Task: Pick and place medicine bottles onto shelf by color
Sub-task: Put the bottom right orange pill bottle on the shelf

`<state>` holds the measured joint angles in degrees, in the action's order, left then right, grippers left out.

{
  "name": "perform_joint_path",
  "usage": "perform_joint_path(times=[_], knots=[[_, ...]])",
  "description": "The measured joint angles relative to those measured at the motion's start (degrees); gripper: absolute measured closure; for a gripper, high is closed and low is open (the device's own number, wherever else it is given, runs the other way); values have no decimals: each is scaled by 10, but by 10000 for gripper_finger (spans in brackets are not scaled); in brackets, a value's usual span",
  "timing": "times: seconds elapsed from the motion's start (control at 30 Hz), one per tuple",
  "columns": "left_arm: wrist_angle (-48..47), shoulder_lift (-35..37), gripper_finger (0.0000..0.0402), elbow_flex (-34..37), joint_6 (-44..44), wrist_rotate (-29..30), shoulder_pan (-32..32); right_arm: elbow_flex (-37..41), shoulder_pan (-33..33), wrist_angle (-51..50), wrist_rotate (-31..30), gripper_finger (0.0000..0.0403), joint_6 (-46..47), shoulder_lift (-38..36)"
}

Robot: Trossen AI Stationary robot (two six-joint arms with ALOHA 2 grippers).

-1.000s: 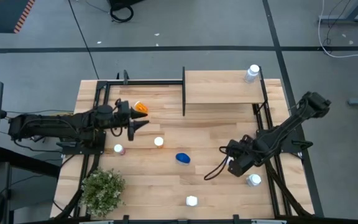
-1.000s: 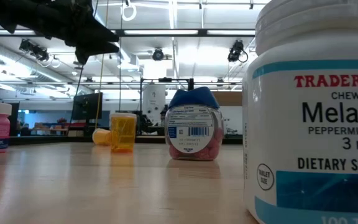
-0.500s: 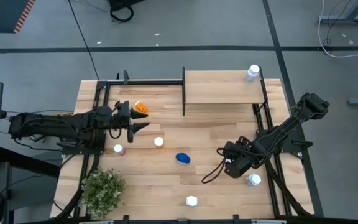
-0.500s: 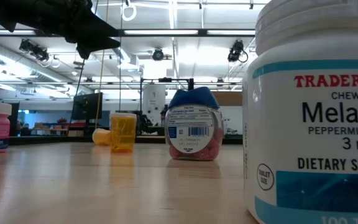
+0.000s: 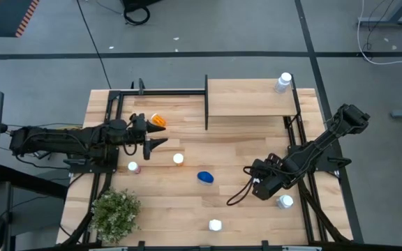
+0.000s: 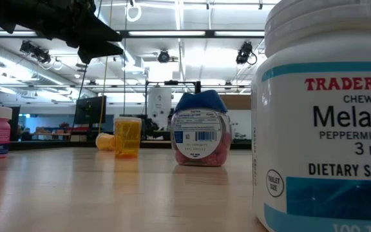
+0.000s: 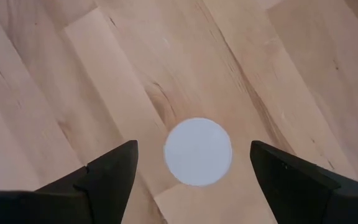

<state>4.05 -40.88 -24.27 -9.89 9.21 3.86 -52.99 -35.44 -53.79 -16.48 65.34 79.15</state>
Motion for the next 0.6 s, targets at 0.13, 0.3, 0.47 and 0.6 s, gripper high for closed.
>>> perform_joint_path(times=[0.13, 0.3, 0.47, 0.6], knots=[[0, 0, 169, 0, 0, 0, -3, 0, -2, 6, 3, 83, 5, 0], [15, 0, 165, 0, 20, 0, -16, 0, -12, 4, 3, 83, 4, 8], [44, 0, 165, 0, 30, 0, -16, 0, -31, 6, 3, 83, 16, 28], [47, 0, 168, 0, 25, 0, -16, 0, -35, 1, 3, 83, 7, 51]])
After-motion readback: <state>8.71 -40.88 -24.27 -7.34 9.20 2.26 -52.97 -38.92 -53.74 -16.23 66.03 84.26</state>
